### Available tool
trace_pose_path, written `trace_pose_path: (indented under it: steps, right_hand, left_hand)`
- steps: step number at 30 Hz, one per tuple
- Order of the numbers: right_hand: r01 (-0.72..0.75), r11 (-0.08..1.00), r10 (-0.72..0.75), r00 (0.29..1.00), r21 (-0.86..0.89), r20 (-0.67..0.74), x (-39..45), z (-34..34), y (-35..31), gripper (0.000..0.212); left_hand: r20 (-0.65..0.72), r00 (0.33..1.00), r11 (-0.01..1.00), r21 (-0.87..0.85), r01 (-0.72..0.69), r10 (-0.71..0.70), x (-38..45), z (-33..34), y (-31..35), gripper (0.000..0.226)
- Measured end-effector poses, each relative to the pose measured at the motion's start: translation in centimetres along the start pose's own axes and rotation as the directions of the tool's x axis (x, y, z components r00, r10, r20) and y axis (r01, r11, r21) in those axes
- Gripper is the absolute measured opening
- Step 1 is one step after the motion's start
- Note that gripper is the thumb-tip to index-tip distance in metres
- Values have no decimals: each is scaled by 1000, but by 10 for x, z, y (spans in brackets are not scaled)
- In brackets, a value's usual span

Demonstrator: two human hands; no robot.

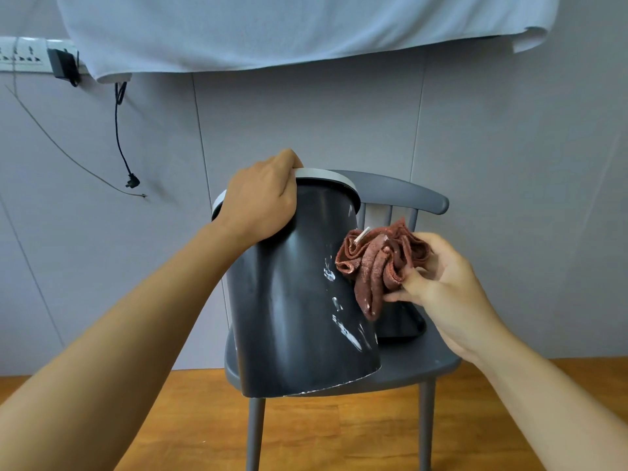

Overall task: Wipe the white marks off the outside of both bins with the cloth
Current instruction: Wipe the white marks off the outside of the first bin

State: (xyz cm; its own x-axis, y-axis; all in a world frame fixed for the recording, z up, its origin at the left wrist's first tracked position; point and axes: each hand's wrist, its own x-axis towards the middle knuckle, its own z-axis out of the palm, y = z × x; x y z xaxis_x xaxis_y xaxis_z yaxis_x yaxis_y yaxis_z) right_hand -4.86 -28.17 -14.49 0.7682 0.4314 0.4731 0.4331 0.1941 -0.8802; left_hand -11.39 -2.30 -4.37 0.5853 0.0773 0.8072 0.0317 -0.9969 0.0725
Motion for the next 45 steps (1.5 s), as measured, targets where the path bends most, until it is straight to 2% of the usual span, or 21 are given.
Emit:
trace_pose_path:
  steps: [3, 6, 8, 10, 14, 16, 19, 22, 24, 27, 29, 32, 35, 38, 41, 45]
  right_hand:
    - [-137, 975, 115, 985, 177, 128, 1, -4, -8, 63]
    - [-216, 941, 172, 968, 261, 181, 1, -3, -14, 56]
    - [-236, 947, 218, 970, 218, 106, 2, 5, -17, 63]
    - [-218, 970, 224, 973, 106, -48, 2, 16, -17, 70]
    - [-137, 989, 112, 946, -59, -305, 0, 27, -3, 33]
    - [-141, 987, 103, 931, -83, -350, 4, 21, 0, 31]
    - [-50, 998, 35, 945, -39, -325, 9, 13, -5, 54]
    - [91, 993, -106, 969, -77, -225, 7, 15, -7, 55]
    - [164, 964, -190, 975, -209, -112, 5, 18, -4, 49]
    - [243, 838, -278, 961, -489, 0, 2, 24, -3, 44]
    - [243, 826, -256, 966, -508, 46, 1, 25, -4, 45]
    - [169, 912, -134, 984, -374, 119, -3, 26, -8, 55]
    - [112, 935, -106, 994, -335, 34, -4, 33, -13, 57]
    - [112, 894, -163, 983, -433, -84, -1, 40, -12, 53]
    - [140, 864, -217, 970, -483, -107, -1, 43, -8, 50]
    - [221, 847, -295, 952, -483, -81, 2, 39, -11, 29]
  left_hand:
    - [0, 1000, 1000, 11, 4, -4, 0, 1, -2, 19]
    - [-1, 1000, 1000, 26, -1, 1, -1, 1, 0, 20]
    - [-6, 1000, 999, 42, -6, 6, -1, 1, 4, 20]
    - [-23, 1000, 999, 52, -9, 10, -2, 1, 9, 20]
    - [-121, 992, 995, 86, 56, -45, -6, 5, 23, 30]
    - [-142, 986, 988, 115, 100, -84, -6, 6, 24, 43]
    - [-159, 983, 989, 92, 113, -97, -7, 5, 17, 54]
    - [-169, 982, 995, 46, 88, -79, -8, 6, 15, 53]
    - [-177, 982, 996, 43, 77, -68, -8, 7, 16, 52]
    - [-183, 980, 995, 45, 93, -83, -8, 6, 16, 52]
    - [-184, 979, 994, 44, 97, -87, -8, 5, 16, 51]
    - [-186, 979, 995, 48, 89, -78, -9, 5, 18, 51]
    - [-188, 980, 995, 49, 84, -73, -9, 5, 19, 51]
    - [-192, 980, 996, 52, 69, -58, -9, 6, 21, 52]
    - [-194, 980, 996, 61, 64, -51, -9, 8, 23, 52]
    - [-194, 979, 996, 59, 68, -55, -9, 7, 23, 51]
